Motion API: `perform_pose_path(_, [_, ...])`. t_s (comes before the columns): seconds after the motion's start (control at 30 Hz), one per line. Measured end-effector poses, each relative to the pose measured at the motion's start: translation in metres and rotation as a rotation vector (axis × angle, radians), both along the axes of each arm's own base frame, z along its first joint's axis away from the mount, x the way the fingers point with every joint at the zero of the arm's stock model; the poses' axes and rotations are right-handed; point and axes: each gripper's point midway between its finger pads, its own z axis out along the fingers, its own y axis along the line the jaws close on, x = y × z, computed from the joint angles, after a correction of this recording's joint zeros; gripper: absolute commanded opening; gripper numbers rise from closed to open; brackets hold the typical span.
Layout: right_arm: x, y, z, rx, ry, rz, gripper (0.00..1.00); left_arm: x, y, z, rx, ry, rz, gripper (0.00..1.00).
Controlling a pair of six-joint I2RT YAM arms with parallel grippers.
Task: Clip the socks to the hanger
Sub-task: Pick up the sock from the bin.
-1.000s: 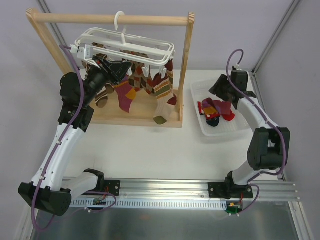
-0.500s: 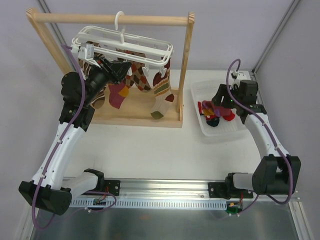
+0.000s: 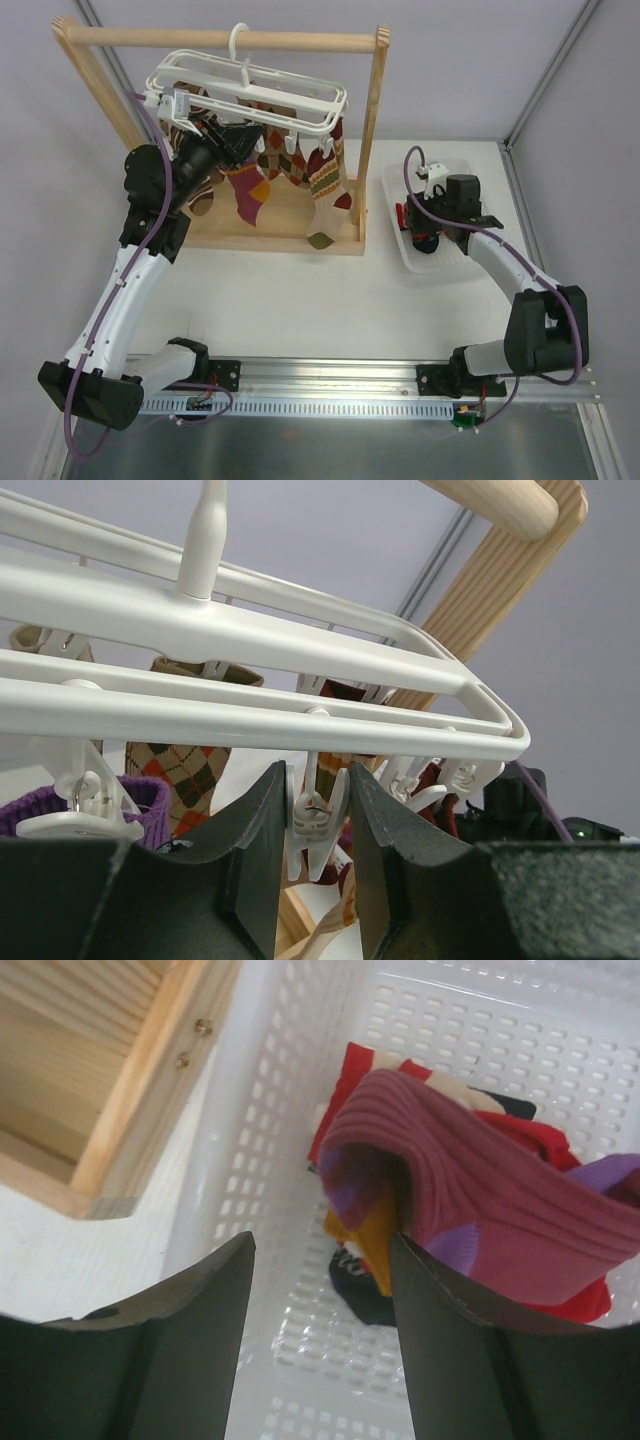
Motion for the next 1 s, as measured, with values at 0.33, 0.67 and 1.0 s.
perform_pose_path(0.33, [0.023, -0.013, -0.038, -0.125, 0.062, -0.002, 0.29, 0.002, 0.002, 0.000, 0.004, -0.001, 0.016, 0.11])
perform_pose_path(0.67, [0.025, -0.017, 0.000, 0.041, 0.086, -0.232, 0.01, 0.003, 0.003, -0.001, 0.015, -0.007, 0.023, 0.11])
perform_pose_path(1.0, [-0.043, 0.031, 0.117, 0.497, 0.042, -0.265, 0.01, 0.003, 0.003, -0.001, 0.014, -0.007, 0.022, 0.10])
